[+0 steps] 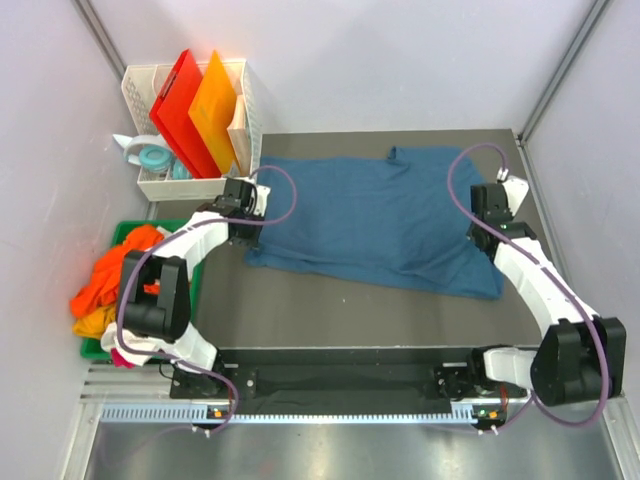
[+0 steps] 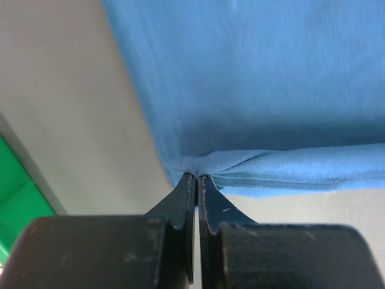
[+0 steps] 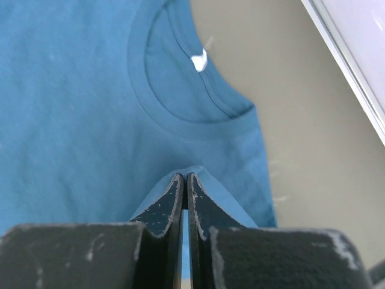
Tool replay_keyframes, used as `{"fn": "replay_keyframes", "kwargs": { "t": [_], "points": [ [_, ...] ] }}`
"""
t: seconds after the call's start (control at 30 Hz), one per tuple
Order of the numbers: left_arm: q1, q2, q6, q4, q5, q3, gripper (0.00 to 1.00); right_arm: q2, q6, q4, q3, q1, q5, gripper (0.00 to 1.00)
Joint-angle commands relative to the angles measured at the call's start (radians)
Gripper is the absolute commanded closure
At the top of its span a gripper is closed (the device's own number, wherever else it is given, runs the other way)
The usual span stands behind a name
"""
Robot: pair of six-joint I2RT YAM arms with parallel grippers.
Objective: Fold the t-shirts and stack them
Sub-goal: Fold the flattened tshirt in 1/3 of the way
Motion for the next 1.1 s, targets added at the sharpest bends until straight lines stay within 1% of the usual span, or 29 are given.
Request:
{"fn": "replay_keyframes", "kwargs": {
  "t": [0.0,0.2,0.37,0.63,0.93,1.07],
  "points": [
    [0.004,0.035,-0.017,0.076,-0.054,0.073,1.0,0.057,-0.033,0.091,0.08,0.009,0.027,1.0],
    [0.004,0.095,-0.003,0.095,-0.093,0.119,1.0,0.18,-0.04,0.123,0.163,0.008,0.015,1.0],
    [0.005,0.126,0.004,0.098,-0.104,0.14,1.0,0.234,-0.04,0.14,0.208,0.011,0.019,1.0],
    [0.005,0.111,-0.006,0.098,-0.102,0.209,1.0,0.242,-0.053,0.158,0.272,0.009,0.059,1.0],
    [-0.001,0.065,-0.037,0.07,-0.036,0.28,1.0,0.232,-0.053,0.164,0.271,0.006,0.073,1.0],
    [-0.004,0.098,-0.035,0.084,-0.045,0.286,1.0,0.248,-0.057,0.172,0.269,-0.001,0.069,1.0]
  ]
}}
